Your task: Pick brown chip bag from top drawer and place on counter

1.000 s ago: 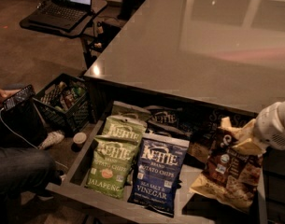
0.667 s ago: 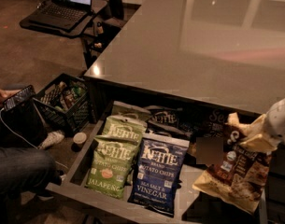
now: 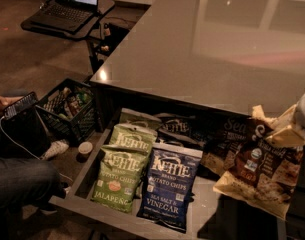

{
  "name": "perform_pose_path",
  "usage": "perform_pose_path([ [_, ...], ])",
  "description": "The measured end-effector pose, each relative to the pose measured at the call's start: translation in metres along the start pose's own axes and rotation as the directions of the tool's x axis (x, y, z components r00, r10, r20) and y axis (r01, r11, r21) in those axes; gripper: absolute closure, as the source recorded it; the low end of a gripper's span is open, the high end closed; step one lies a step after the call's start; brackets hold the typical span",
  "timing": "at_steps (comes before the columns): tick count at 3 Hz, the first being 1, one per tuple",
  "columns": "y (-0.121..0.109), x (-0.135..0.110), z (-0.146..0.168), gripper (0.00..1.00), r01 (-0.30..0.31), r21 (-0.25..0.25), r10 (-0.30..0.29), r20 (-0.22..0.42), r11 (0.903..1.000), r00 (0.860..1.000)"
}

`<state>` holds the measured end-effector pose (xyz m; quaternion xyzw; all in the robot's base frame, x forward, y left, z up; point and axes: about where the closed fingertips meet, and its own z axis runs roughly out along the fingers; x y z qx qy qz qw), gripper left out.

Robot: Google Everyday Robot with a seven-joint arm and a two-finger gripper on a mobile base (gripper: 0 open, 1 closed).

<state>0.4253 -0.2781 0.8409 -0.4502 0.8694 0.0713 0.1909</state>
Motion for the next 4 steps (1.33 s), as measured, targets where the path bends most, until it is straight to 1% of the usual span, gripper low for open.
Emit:
perform_pose_path([
  [1,-0.002,-0.011,-0.022,1.00,-0.009,0.017,0.009,0.006,0.9998,1.000],
  [2,-0.002,-0.022,-0.043,1.00,-0.011,0.021,0.010,0.031,0.9997,0.999],
  [3,0.013,-0.044,-0.080,1.00,0.005,-0.010,-0.004,0.103,0.9999,0.995],
  [4,0.013,-0.045,-0.080,1.00,0.006,-0.011,-0.005,0.104,0.9999,0.995],
])
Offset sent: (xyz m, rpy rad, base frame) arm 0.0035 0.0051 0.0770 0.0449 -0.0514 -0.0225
